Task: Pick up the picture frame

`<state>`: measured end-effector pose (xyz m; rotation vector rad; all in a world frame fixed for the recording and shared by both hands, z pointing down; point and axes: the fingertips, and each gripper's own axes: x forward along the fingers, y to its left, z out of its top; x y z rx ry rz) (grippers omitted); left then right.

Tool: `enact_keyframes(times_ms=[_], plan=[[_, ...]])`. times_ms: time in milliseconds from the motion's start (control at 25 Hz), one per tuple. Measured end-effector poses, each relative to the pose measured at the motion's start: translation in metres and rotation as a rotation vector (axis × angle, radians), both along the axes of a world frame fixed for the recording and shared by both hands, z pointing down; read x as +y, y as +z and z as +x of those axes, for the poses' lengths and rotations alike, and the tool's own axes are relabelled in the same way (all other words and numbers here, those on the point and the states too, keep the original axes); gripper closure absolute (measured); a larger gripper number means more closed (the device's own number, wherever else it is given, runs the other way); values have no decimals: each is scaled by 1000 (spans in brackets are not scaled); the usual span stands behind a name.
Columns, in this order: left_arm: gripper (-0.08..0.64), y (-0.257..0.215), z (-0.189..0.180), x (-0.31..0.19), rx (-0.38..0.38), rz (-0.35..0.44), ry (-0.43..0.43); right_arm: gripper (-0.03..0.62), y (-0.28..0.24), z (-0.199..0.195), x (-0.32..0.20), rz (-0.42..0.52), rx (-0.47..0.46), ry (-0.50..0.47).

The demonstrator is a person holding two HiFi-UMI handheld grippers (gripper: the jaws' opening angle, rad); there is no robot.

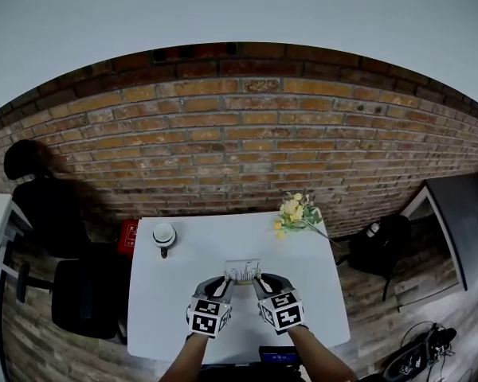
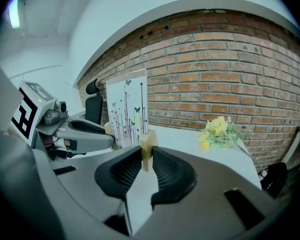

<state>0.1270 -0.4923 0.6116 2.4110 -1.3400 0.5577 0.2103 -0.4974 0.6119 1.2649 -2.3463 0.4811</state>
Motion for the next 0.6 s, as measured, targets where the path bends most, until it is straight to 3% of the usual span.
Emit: enact_keyframes(times_ms=[600], plan=[[479, -10, 11, 29, -31, 1, -33, 517, -8, 11, 25, 11, -19, -41]])
